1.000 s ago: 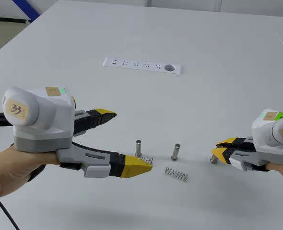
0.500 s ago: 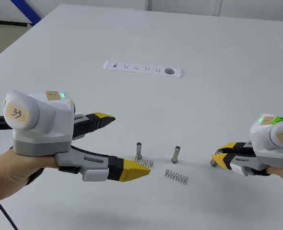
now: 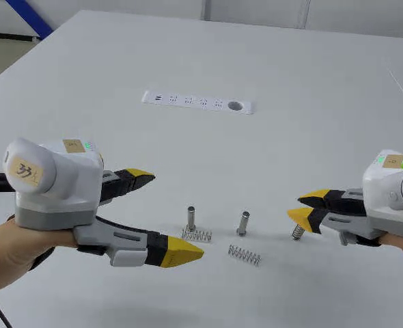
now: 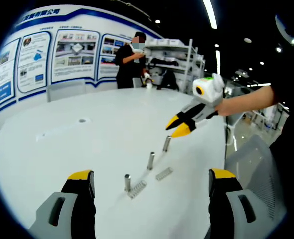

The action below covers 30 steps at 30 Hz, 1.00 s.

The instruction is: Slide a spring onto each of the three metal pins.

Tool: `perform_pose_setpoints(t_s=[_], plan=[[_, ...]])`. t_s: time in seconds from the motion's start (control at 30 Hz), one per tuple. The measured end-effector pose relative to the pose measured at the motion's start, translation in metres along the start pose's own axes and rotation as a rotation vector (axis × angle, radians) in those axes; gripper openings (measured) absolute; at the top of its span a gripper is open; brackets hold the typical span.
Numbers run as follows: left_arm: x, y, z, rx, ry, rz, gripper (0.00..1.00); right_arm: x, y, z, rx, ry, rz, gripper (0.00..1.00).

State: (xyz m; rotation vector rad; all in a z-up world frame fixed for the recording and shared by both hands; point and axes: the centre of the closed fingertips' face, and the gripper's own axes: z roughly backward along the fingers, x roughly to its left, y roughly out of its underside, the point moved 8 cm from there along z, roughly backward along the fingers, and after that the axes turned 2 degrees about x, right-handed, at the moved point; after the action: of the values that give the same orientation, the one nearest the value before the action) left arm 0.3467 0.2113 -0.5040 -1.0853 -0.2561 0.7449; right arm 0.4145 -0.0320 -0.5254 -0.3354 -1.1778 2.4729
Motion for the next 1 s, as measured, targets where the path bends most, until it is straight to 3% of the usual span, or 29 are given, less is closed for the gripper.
perform_pose_setpoints(t_s=[0.1, 0.4, 0.5, 0.67, 0.9, 0.93, 1.0], plan=[[0.000, 0.001, 0.000, 0.001, -0.002, 0.005, 0.97, 0.010, 0.005, -0.012, 0.029, -0.047, 0.038, 0.18], [0.004, 0.009, 0.002, 0.009, -0.012, 0.025, 0.96, 0.032, 0.026, -0.040, 0.104, -0.161, 0.026, 0.18], [0.004, 0.011, 0.002, 0.015, -0.008, 0.035, 0.95, 0.036, 0.035, -0.049, 0.148, -0.171, 0.049, 0.18], [0.005, 0.013, 0.003, 0.026, -0.012, 0.030, 0.95, 0.038, 0.043, -0.061, 0.181, -0.176, 0.095, 0.18], [0.005, 0.016, 0.005, 0.023, -0.023, 0.045, 0.94, 0.039, 0.049, -0.067, 0.214, -0.187, 0.105, 0.16], [0.005, 0.017, 0.005, 0.023, -0.024, 0.047, 0.94, 0.039, 0.048, -0.068, 0.186, -0.188, 0.079, 0.16], [0.005, 0.017, 0.005, 0.023, -0.027, 0.051, 0.95, 0.038, 0.050, -0.068, 0.185, -0.184, 0.067, 0.14]])
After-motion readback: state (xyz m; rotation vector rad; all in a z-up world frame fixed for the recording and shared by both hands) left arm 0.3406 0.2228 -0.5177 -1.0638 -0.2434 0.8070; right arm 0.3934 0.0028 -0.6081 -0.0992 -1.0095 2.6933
